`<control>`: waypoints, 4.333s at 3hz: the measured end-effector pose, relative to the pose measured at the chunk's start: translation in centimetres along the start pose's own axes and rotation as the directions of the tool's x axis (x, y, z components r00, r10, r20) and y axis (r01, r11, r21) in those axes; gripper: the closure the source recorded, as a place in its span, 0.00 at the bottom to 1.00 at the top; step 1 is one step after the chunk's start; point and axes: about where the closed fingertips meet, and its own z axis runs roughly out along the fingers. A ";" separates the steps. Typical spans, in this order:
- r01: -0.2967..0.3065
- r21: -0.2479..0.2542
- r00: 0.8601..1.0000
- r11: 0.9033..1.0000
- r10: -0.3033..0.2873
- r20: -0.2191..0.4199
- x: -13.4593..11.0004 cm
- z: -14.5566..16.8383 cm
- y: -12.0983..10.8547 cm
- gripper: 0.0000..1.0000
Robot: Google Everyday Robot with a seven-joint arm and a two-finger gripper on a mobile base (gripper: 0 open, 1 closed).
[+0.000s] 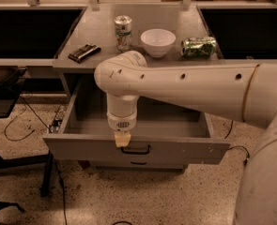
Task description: Open top drawer
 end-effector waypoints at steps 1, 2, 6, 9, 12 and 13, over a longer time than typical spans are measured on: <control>0.007 -0.017 1.000 1.000 -0.007 -0.001 -0.1 0.1 0.7 0.35; 0.022 -0.033 1.000 0.999 -0.022 -0.005 0.1 0.2 1.2 0.11; 0.169 -0.228 0.982 0.959 -0.183 -0.040 4.7 2.2 7.7 0.00; 0.225 -0.375 0.951 0.899 -0.287 -0.117 9.3 2.3 11.0 0.00; -0.149 -0.002 0.985 0.989 0.148 -0.085 14.3 -6.0 7.2 0.00; -0.282 0.146 0.959 0.948 0.284 0.008 15.0 -9.6 4.8 0.00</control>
Offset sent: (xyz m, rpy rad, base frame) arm -0.1498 -0.1392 -0.0435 -0.1754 0.4269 0.4795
